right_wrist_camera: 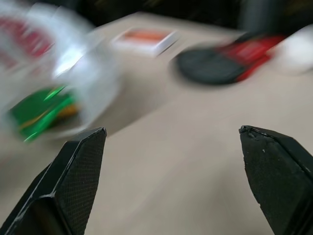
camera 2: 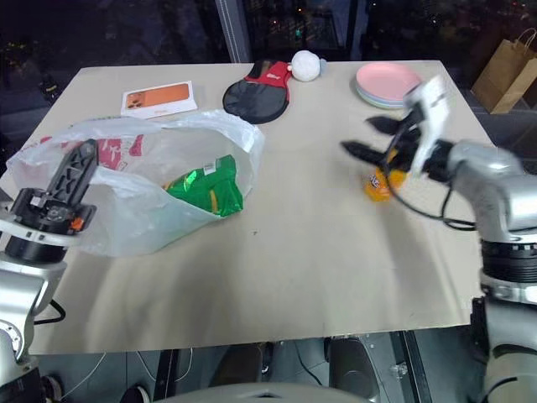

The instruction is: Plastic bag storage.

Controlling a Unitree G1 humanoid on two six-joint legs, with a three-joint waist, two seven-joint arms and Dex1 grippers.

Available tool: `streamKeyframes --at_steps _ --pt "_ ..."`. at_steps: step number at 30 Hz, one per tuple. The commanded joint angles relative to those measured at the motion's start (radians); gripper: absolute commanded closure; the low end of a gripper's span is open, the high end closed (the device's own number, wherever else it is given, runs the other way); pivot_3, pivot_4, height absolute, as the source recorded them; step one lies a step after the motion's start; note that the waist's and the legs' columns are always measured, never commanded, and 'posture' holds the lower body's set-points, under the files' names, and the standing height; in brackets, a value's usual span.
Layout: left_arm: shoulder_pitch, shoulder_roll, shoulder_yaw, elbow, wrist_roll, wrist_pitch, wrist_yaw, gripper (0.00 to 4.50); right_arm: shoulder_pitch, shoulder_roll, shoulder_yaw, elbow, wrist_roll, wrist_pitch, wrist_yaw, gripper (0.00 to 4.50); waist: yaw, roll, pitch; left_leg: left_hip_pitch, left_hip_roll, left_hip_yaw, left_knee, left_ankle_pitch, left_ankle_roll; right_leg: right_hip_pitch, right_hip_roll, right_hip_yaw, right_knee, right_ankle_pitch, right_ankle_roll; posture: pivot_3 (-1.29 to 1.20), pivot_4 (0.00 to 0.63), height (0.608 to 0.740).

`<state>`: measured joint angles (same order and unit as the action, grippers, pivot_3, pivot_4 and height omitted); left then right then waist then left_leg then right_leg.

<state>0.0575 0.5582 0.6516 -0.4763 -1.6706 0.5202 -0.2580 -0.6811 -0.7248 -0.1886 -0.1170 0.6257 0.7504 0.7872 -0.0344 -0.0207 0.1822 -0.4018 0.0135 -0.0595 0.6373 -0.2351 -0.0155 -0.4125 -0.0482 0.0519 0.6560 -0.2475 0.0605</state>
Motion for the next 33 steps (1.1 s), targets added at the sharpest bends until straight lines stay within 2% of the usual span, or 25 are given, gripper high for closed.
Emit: streamKeyframes --at_steps 1,3,7,18,24,26,27,28,29,33 --pt "-0.011 0.017 0.019 -0.005 -0.020 0.001 -0.010 4.50 0.028 -0.068 -0.050 -0.008 -0.055 -0.063 -0.003 0.09 -0.001 0.000 0.000 0.000 0.000 0.000 0.000 0.000 0.000 0.000 0.000 0.000 0.000 0.000 0.000 0.00 0.150 0.740" --pt "-0.014 0.016 0.014 -0.004 -0.017 0.003 -0.012 4.50 0.067 -0.088 -0.051 0.012 -0.089 -0.114 0.014 0.09 -0.001 0.000 0.000 0.000 0.000 0.000 0.000 0.000 0.000 0.000 0.000 0.001 0.000 0.000 0.000 0.00 0.150 0.740" --pt "-0.018 0.012 0.005 -0.006 -0.008 0.005 -0.016 4.50 0.102 -0.073 -0.057 0.022 -0.080 -0.084 -0.019 0.09 -0.003 0.000 0.000 0.001 0.000 0.002 0.000 0.000 0.000 0.000 0.000 0.002 0.001 0.000 0.000 0.00 0.150 0.740" --pt "-0.015 -0.012 -0.031 -0.036 0.020 -0.001 -0.013 4.50 0.165 0.051 0.025 0.158 -0.164 -0.139 -0.068 0.09 -0.002 0.000 0.000 0.001 0.000 0.001 0.000 0.000 0.000 0.001 0.000 0.001 0.001 0.000 0.000 0.00 0.150 0.740" --pt "-0.010 -0.015 -0.030 -0.044 0.024 0.000 -0.013 4.50 0.157 0.087 0.013 0.173 -0.148 -0.145 -0.064 0.09 -0.001 0.000 0.000 0.001 0.000 0.001 0.000 0.000 0.000 0.001 0.000 0.001 0.001 0.000 0.000 0.00 0.150 0.740" --pt "-0.007 -0.014 -0.029 -0.046 0.023 0.002 -0.013 4.50 0.160 0.096 0.009 0.169 -0.144 -0.150 -0.067 0.55 -0.001 0.000 0.000 0.001 0.000 0.001 0.000 0.000 0.000 0.001 0.000 0.001 0.002 0.000 0.000 0.00 0.150 0.740" --pt "-0.006 -0.014 -0.029 -0.046 0.022 0.003 -0.014 4.50 0.162 0.100 0.007 0.165 -0.140 -0.148 -0.067 1.10 -0.001 0.000 0.000 0.001 0.000 0.001 0.000 0.000 0.000 0.001 0.000 0.001 0.002 0.000 0.000 0.00 0.150 0.740" --pt "-0.005 -0.013 -0.029 -0.045 0.022 0.004 -0.014 4.50 0.165 0.101 0.007 0.157 -0.135 -0.143 -0.065 1.22 -0.001 0.000 0.000 0.001 0.000 0.001 0.000 0.000 0.000 0.001 0.000 0.001 0.002 0.000 0.000 0.00 0.150 0.740" --pt "-0.005 -0.012 -0.029 -0.044 0.021 0.005 -0.014 4.50 0.168 0.104 0.006 0.149 -0.129 -0.137 -0.064 1.64 -0.001 0.000 0.000 0.001 0.000 0.001 0.001 0.000 0.000 0.001 0.000 0.001 0.002 0.000 0.000 0.00 0.150 0.740" --pt "-0.009 -0.011 -0.035 -0.040 0.021 0.008 -0.016 4.50 0.162 0.123 0.001 0.102 -0.088 -0.097 -0.057 1.93 -0.003 0.000 0.000 0.001 0.000 0.001 0.001 0.000 0.000 0.001 0.000 0.001 0.002 0.000 0.000 0.00 0.150 0.740"
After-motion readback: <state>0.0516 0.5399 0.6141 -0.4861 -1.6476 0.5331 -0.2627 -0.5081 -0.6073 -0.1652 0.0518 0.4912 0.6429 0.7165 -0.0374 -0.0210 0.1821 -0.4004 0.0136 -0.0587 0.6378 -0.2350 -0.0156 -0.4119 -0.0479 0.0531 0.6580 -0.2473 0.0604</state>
